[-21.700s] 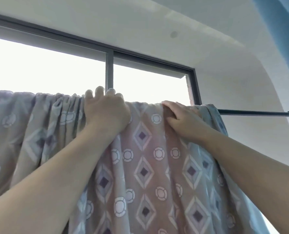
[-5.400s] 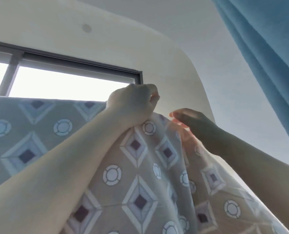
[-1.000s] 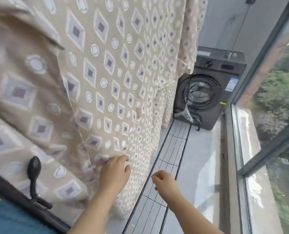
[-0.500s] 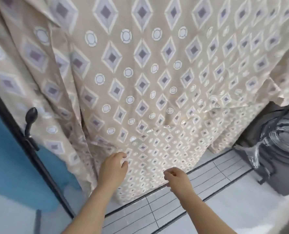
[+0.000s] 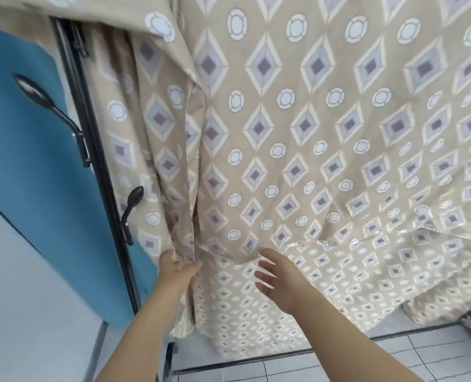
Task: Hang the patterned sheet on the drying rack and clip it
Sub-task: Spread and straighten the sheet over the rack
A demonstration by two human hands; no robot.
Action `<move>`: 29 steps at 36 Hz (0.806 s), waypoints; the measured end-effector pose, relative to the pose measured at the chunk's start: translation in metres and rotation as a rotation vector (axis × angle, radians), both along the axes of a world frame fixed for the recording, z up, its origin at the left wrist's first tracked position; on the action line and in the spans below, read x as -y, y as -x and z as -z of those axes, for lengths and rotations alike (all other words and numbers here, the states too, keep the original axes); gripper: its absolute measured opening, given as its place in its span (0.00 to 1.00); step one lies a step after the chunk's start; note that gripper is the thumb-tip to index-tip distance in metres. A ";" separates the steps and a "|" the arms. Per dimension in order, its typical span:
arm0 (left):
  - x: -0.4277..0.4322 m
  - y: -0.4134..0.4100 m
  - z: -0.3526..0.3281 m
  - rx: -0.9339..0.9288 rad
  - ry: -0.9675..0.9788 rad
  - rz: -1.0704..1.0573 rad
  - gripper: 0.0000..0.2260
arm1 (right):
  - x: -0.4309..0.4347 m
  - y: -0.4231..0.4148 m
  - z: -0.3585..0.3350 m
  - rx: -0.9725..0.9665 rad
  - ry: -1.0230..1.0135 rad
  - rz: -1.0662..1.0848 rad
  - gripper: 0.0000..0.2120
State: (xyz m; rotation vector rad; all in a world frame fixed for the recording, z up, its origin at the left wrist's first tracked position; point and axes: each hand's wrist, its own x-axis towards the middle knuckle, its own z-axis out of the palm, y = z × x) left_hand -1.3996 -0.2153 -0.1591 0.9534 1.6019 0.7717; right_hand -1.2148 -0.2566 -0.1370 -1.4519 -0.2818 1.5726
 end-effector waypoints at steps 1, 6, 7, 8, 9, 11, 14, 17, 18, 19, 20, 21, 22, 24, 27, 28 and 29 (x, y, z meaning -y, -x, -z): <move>-0.004 0.000 -0.001 -0.017 -0.028 -0.020 0.36 | -0.007 0.000 -0.001 -0.021 -0.009 0.011 0.14; -0.010 -0.014 -0.019 -0.159 -0.279 -0.055 0.47 | -0.030 -0.004 -0.006 -0.191 -0.028 0.145 0.15; -0.014 -0.015 -0.022 -0.202 -0.334 -0.077 0.45 | -0.033 -0.006 -0.006 -0.198 -0.041 0.157 0.11; -0.018 -0.015 -0.023 -0.250 -0.392 -0.089 0.42 | -0.035 -0.007 -0.006 -0.189 -0.058 0.160 0.08; -0.023 -0.016 -0.024 -0.303 -0.440 -0.087 0.37 | -0.037 -0.008 -0.006 -0.173 -0.076 0.152 0.06; -0.030 -0.015 -0.025 -0.420 -0.488 -0.089 0.21 | -0.039 -0.010 -0.007 -0.123 -0.093 0.116 0.05; -0.033 -0.013 -0.025 -0.378 -0.442 -0.180 0.11 | -0.039 -0.014 -0.007 -0.073 -0.070 0.057 0.04; -0.020 -0.012 -0.022 -0.265 -0.404 -0.260 0.12 | -0.039 -0.021 -0.003 -0.061 -0.018 0.028 0.05; -0.012 -0.013 -0.021 -0.235 -0.397 -0.293 0.13 | -0.036 -0.025 -0.001 -0.068 0.004 0.011 0.07; -0.006 -0.012 -0.020 -0.201 -0.380 -0.317 0.15 | -0.034 -0.027 0.000 -0.071 0.021 0.003 0.11; -0.001 -0.011 -0.018 -0.183 -0.370 -0.334 0.16 | -0.033 -0.028 0.003 -0.067 0.035 0.006 0.14; 0.004 -0.009 -0.016 -0.191 -0.359 -0.361 0.16 | -0.031 -0.030 0.006 -0.065 0.046 0.000 0.16; 0.010 -0.009 -0.015 -0.202 -0.351 -0.399 0.14 | -0.028 -0.033 0.009 -0.064 0.051 -0.023 0.17; 0.023 -0.008 -0.015 -0.187 -0.344 -0.484 0.10 | -0.021 -0.038 0.017 -0.033 0.048 -0.115 0.15; 0.044 -0.005 -0.018 -0.131 -0.375 -0.544 0.08 | -0.011 -0.040 0.022 0.010 0.050 -0.228 0.14; 0.050 -0.003 -0.018 -0.110 -0.390 -0.542 0.08 | -0.009 -0.040 0.023 0.011 0.053 -0.245 0.15; 0.056 -0.002 -0.018 -0.092 -0.399 -0.523 0.10 | -0.006 -0.040 0.022 0.005 0.058 -0.258 0.15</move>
